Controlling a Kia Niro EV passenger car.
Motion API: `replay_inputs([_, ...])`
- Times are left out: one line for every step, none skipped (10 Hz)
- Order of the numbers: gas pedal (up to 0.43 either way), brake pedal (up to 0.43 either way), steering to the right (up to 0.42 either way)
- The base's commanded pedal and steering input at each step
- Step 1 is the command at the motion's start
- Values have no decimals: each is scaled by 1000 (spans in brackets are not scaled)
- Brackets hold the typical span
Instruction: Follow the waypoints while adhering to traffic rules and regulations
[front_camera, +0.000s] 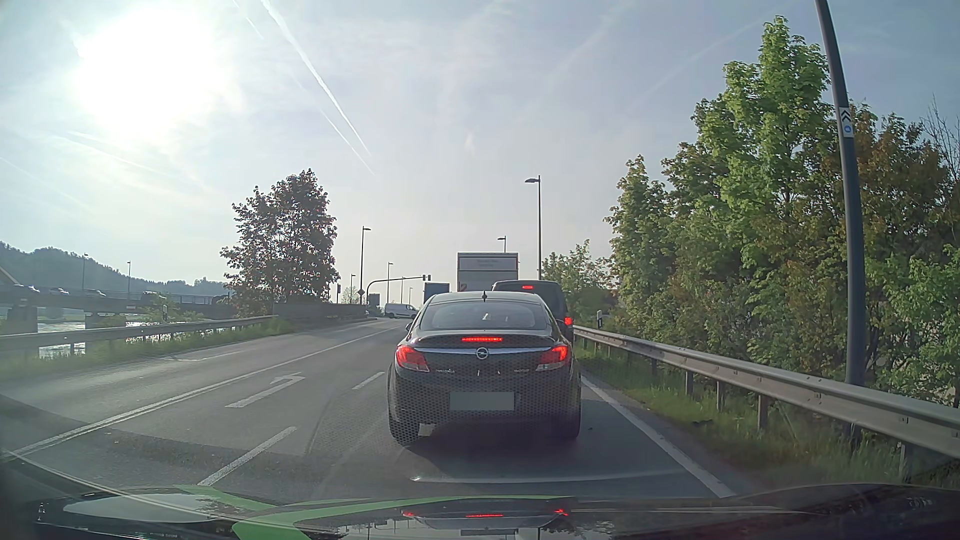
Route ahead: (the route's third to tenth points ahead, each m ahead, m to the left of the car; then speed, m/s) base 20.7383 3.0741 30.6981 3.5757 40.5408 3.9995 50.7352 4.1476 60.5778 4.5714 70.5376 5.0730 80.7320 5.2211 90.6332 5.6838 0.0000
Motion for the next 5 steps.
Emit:
replay_inputs([0, 268, 0])
replay_inputs([0, 268, 0])
replay_inputs([0, 268, 0])
replay_inputs([0, 268, 1])
replay_inputs([0, 268, 0])
